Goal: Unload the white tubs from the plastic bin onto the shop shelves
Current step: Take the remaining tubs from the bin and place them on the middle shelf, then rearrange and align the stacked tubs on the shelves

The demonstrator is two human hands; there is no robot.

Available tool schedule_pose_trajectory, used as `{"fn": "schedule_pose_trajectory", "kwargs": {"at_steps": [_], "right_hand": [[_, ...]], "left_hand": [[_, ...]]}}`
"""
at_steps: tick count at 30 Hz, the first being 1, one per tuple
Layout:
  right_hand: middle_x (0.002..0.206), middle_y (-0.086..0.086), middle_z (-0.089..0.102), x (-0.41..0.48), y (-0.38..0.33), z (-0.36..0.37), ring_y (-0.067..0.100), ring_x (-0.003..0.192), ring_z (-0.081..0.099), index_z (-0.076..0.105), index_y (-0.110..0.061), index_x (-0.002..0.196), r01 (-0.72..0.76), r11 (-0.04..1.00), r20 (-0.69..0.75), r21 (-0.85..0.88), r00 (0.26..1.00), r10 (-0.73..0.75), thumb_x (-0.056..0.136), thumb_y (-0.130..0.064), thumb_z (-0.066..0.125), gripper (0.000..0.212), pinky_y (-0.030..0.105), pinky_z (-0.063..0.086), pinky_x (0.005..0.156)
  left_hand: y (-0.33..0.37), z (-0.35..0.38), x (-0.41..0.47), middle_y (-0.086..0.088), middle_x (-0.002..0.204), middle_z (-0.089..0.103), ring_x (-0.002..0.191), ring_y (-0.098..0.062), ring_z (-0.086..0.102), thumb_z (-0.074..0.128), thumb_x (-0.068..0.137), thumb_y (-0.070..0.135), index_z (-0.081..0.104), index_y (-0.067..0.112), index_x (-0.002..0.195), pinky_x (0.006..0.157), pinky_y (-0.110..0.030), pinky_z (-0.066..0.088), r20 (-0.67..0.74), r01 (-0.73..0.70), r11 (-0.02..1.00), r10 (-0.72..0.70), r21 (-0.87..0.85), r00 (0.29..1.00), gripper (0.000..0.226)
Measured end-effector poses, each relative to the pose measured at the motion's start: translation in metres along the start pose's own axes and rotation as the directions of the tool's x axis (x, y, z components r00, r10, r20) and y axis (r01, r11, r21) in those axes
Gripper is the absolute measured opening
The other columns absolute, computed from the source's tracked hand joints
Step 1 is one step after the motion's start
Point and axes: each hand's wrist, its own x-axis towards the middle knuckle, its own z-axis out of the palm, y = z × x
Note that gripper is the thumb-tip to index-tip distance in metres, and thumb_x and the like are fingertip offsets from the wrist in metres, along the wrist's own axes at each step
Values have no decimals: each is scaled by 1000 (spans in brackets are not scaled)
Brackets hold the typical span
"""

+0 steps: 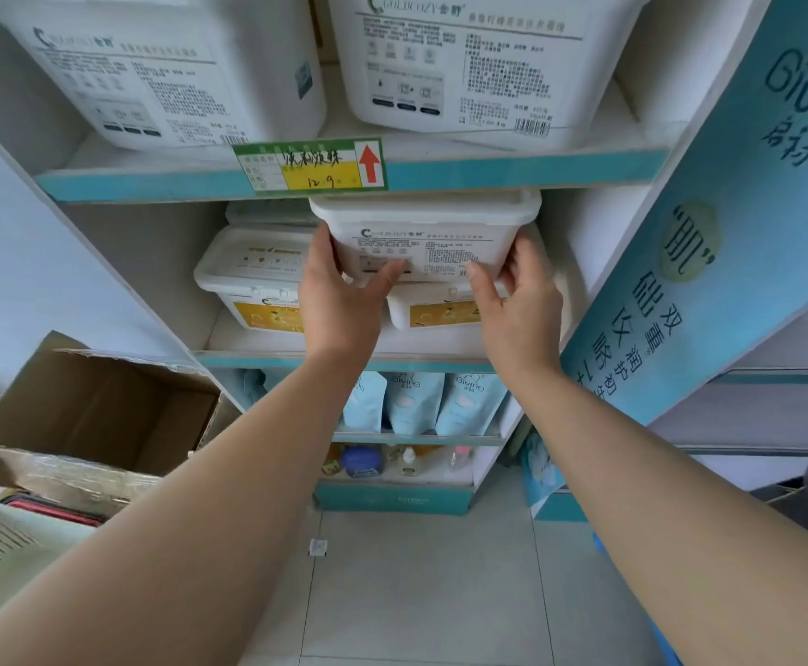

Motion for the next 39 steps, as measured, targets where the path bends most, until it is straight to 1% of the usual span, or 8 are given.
{"fn": "schedule_pose_trajectory", "kwargs": {"at_steps": [8, 11, 14, 19, 24, 29, 34, 39], "right_hand": [[118, 2, 63, -2, -7, 1, 17, 107, 61, 46, -13, 132, 2, 994, -17, -107, 1000, -4, 88, -22, 63, 47, 38, 51, 90], [133, 6, 53, -8, -18, -6, 20, 119, 51, 39, -12, 140, -28, 979, 22, -204, 999, 33, 89, -21, 63, 57, 28, 41, 100], [147, 6, 39, -22, -36, -24, 19, 133, 37, 31, -12, 145, -83, 948, 86, -308, 990, 115, 92, -27, 59, 62, 12, 21, 100], [132, 2, 54, -40, -82, -62, 18, 121, 49, 52, -11, 131, 20, 886, 266, -464, 957, 118, 93, -27, 56, 41, 26, 38, 97], [127, -2, 60, -27, -157, -98, 15, 116, 55, 62, -16, 122, 241, 816, 459, -526, 888, 34, 94, -30, 54, 33, 28, 42, 99], [122, -8, 62, 2, -235, -126, 12, 113, 54, 63, -21, 122, 423, 722, 533, -548, 841, -88, 94, -34, 52, 32, 27, 43, 94], [130, -8, 58, 27, -282, -150, 13, 117, 53, 57, -24, 128, 469, 694, 485, -546, 852, -195, 92, -35, 57, 38, 29, 44, 95], [125, -4, 53, 62, -288, -168, 18, 107, 54, 40, -27, 136, 433, 672, 333, -600, 900, -282, 79, -46, 69, 67, 31, 47, 82]], "left_hand": [[7, -1, 0, 5, 89, 59, 86, -17, 58, 80, 74, 28, 49, 18, 98, 76, -31, 52, 18, 15, 999, -16, 33, 1000, 41], [15, -8, -7, 0, 116, 60, 103, -15, 54, 76, 79, 27, 44, 14, 125, 90, -37, 49, 61, 40, 991, -49, 130, 997, 57], [31, -24, -24, -5, 146, 40, 131, -20, 39, 69, 85, 28, 24, 17, 147, 106, -36, 35, 131, 60, 954, -103, 294, 986, 78], [65, -66, -55, -2, 150, 35, 135, -20, 35, 58, 91, 36, 25, 18, 148, 104, -33, 35, 328, -52, 854, -142, 517, 934, 69], [128, -107, -59, 7, 145, 42, 125, -16, 48, 51, 92, 47, 34, 27, 145, 95, -30, 43, 443, -296, 724, -15, 623, 897, 58], [202, -137, -44, 8, 133, 52, 117, -15, 52, 50, 91, 50, 42, 30, 138, 87, -30, 45, 419, -415, 657, 163, 630, 893, 52], [251, -137, -24, 4, 129, 56, 114, -19, 54, 55, 90, 46, 45, 25, 136, 86, -33, 47, 358, -435, 659, 259, 614, 897, 51], [274, -118, 1, 2, 151, 33, 132, -20, 42, 64, 86, 42, 22, 26, 149, 98, -36, 43, 298, -444, 669, 329, 596, 896, 78]]}}
